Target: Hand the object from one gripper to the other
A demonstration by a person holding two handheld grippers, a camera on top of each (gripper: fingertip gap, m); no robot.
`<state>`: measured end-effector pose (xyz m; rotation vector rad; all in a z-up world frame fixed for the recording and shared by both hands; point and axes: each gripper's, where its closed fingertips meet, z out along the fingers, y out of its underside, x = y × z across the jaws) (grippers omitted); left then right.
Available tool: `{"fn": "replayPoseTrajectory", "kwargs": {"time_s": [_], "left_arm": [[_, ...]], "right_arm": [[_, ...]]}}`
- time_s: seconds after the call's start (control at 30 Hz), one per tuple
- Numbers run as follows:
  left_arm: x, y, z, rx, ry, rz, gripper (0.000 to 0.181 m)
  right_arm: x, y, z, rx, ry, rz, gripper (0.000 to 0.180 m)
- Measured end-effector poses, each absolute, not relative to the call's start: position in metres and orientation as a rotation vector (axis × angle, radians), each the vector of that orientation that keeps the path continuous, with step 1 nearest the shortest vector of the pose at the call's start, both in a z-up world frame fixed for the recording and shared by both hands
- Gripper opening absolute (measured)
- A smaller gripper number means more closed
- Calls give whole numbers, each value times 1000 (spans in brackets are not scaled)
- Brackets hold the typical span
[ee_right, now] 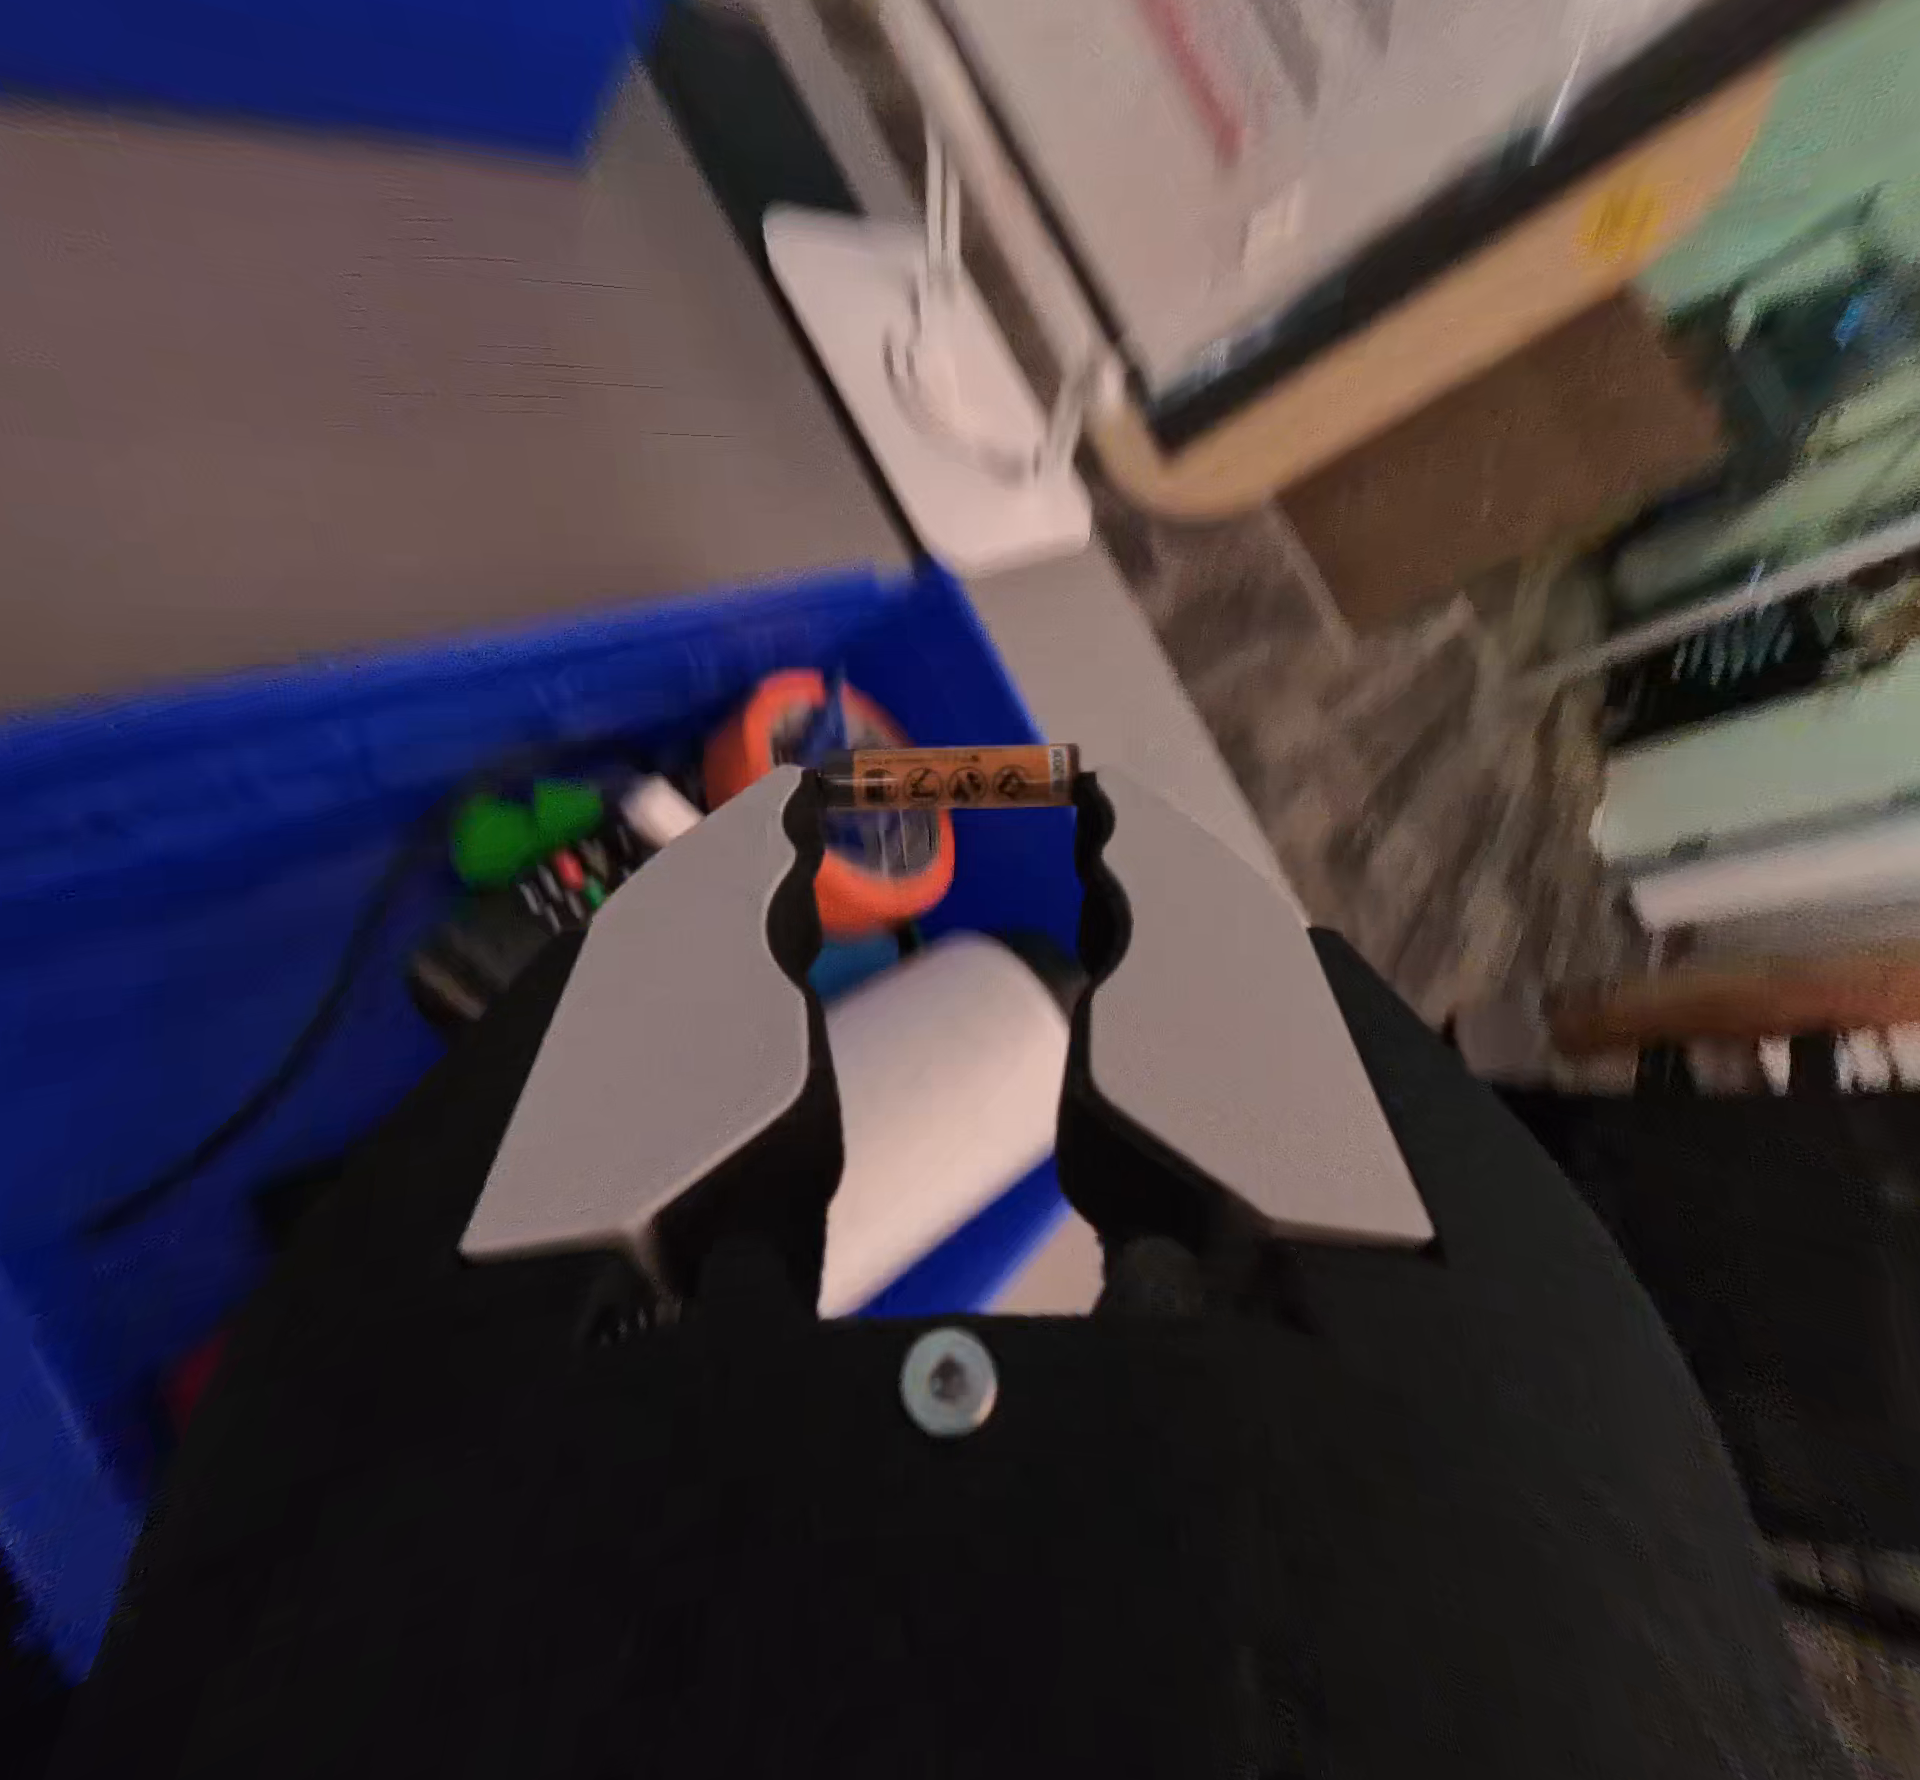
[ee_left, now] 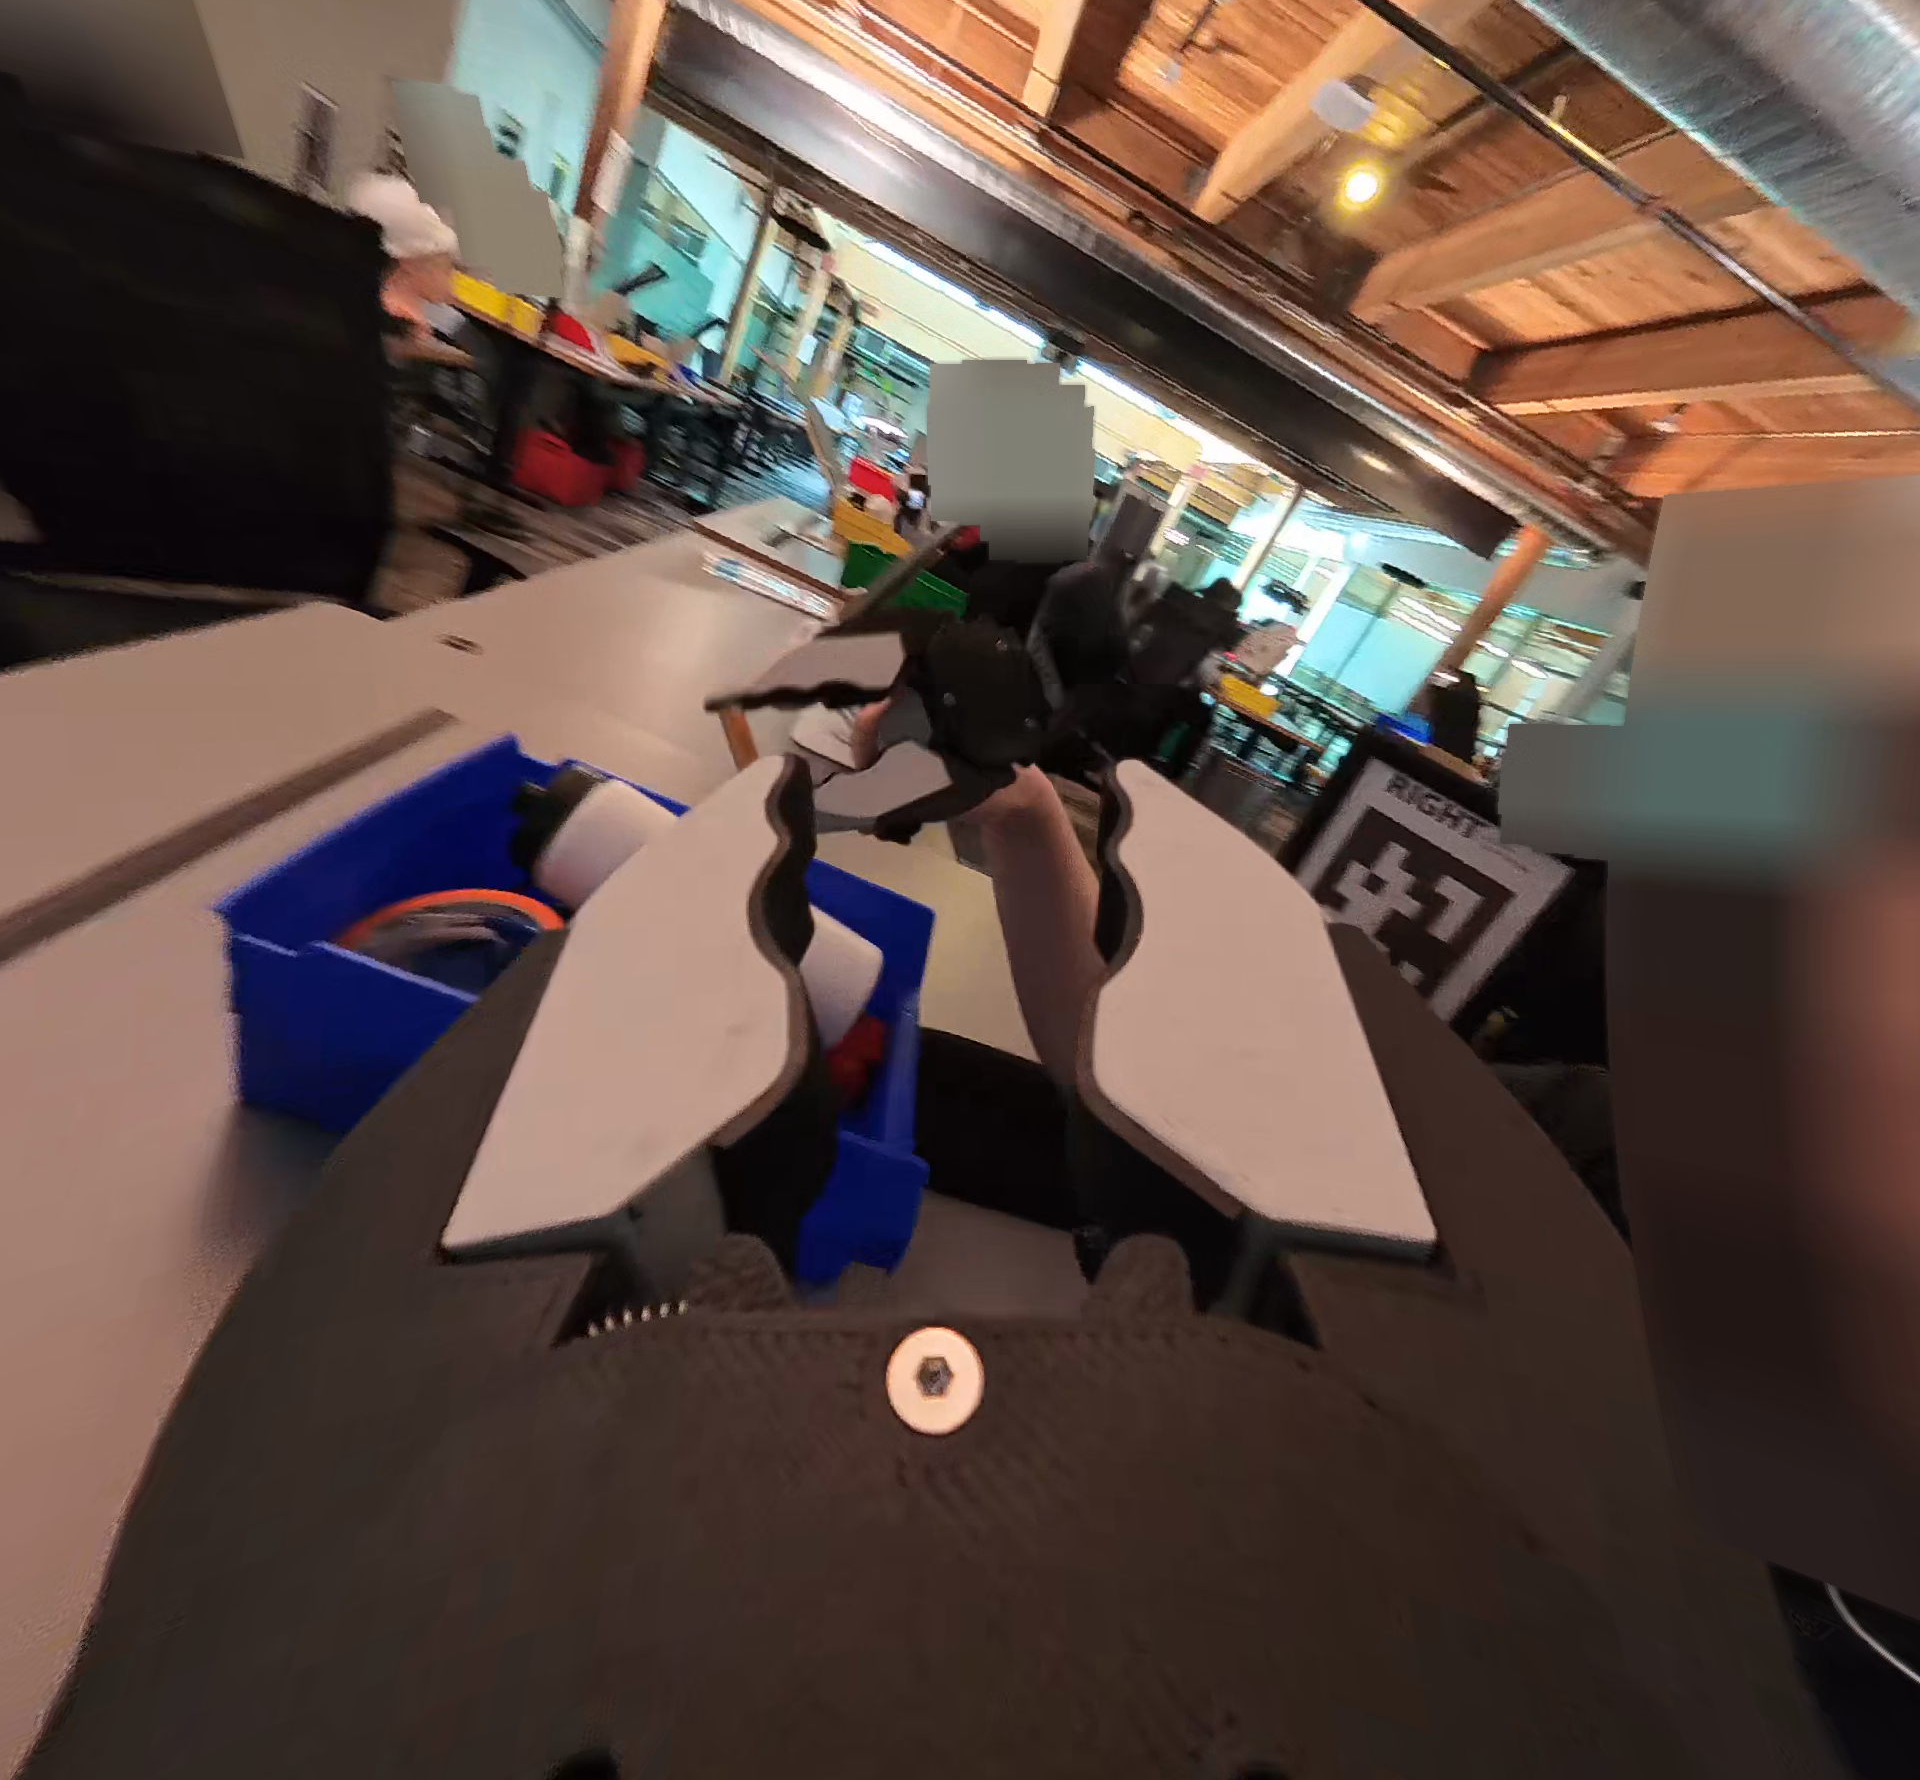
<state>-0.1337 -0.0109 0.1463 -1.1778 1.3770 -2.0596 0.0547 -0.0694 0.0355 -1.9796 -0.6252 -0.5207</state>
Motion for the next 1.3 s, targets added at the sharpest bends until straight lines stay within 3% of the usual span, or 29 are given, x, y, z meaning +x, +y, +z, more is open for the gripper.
{"fn": "replayPoseTrajectory", "kwargs": {"time_s": [0.23, 0.4, 0.7, 0.83, 0.97, 1.03, 1.17, 1.3], "left_arm": [[-152, 8, 161, -1157, 1312, -2006, 50], [-151, -2, 157, -1156, 1383, -2014, 49], [-156, 3, 151, -1229, 1435, -1833, 54], [-176, 71, 132, -1481, 1301, -1295, 58], [-254, 175, 96, -1821, 1020, -559, 70], [-279, 188, 71, -1969, 1019, -539, 75], [-290, 178, 48, -2107, 1109, -803, 64], [-322, 204, 13, -2309, 1033, -511, 66]], "right_arm": [[92, -67, -43, -2339, -557, -459, 48], [78, -69, -64, -2440, -702, -472, 49], [85, -97, -24, -2386, -648, -608, 67], [116, -163, -26, -2589, -349, -536, 65], [121, -192, -48, -2704, -99, -225, 61], [119, -189, -55, -2717, 24, -75, 56], [125, -194, -85, -2875, 211, 0, 48], [114, -194, -100, -2927, 446, 262, 32]]}}
